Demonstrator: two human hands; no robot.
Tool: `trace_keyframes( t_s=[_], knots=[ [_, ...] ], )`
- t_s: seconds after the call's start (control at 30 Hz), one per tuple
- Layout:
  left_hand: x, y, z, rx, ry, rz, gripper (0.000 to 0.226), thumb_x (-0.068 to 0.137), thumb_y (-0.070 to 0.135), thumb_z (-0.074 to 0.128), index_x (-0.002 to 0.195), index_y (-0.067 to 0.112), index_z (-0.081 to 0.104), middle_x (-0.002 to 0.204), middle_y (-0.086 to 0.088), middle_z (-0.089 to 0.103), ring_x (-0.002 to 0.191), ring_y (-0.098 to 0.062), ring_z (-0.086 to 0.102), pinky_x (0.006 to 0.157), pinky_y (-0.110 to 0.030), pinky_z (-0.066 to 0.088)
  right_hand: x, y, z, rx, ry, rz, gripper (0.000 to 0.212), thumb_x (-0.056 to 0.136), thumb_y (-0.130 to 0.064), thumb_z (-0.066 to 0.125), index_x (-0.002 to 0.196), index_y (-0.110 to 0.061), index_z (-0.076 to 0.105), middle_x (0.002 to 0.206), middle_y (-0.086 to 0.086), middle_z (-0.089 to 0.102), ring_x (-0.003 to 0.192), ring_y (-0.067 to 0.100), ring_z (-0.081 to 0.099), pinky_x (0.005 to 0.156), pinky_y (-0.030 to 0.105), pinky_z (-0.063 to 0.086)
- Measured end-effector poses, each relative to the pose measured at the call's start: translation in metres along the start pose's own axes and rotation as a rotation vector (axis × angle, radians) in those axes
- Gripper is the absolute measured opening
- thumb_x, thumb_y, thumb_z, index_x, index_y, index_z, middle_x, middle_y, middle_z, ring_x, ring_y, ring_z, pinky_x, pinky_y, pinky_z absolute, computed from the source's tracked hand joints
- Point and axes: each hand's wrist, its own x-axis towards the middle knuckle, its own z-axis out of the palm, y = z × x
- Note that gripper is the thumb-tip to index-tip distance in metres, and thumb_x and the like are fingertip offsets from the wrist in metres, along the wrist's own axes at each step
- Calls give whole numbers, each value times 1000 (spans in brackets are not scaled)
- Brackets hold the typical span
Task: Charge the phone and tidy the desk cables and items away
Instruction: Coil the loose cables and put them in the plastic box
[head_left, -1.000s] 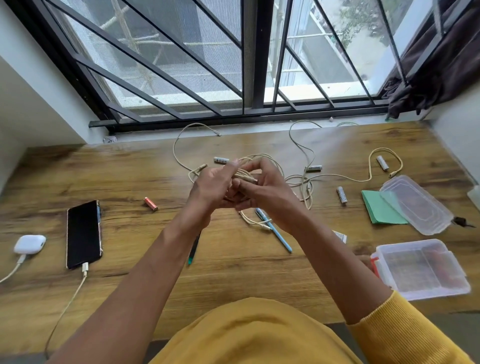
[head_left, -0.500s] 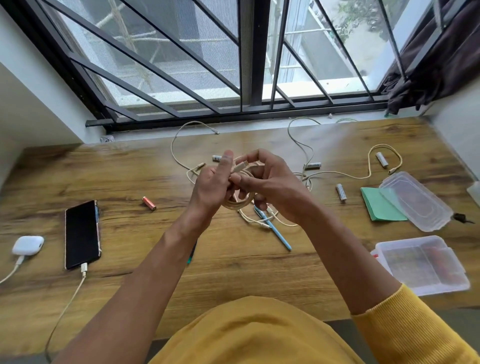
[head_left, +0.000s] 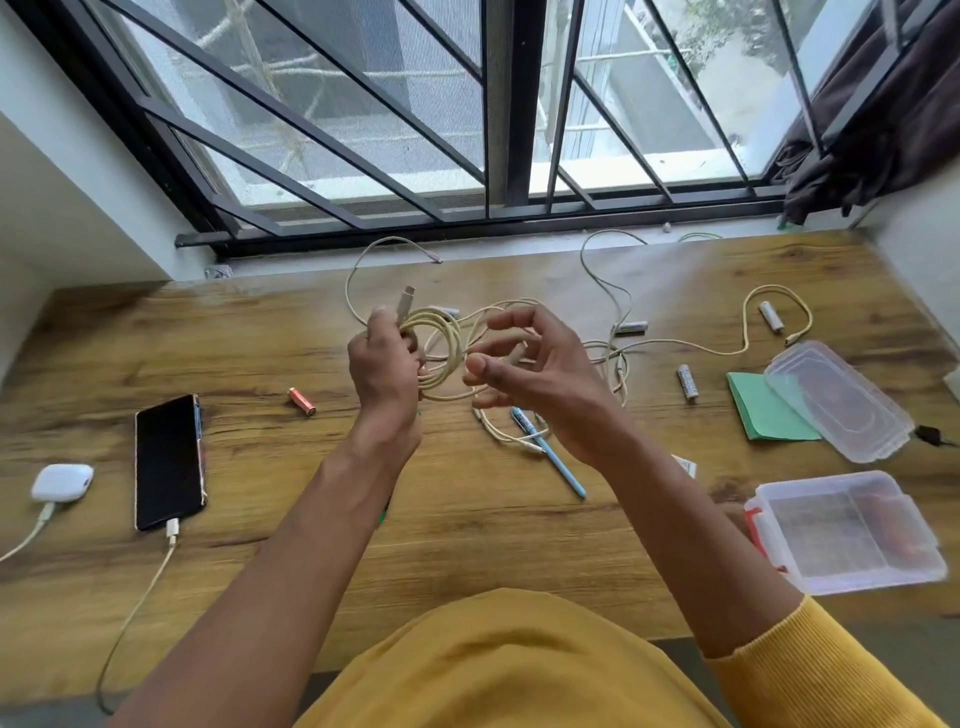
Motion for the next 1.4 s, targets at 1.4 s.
trace_keyframes(
  t_s=[1.4],
  knots=[
    [-8, -9, 17, -115, 169, 172, 59, 116, 35, 33, 59, 20, 40, 46, 10, 41, 46, -13, 36, 51, -31, 27, 2, -4, 44, 482, 125, 207, 36, 109, -12, 54, 136, 11, 56, 103, 14, 78, 87, 19, 73, 68, 24, 56]
  ],
)
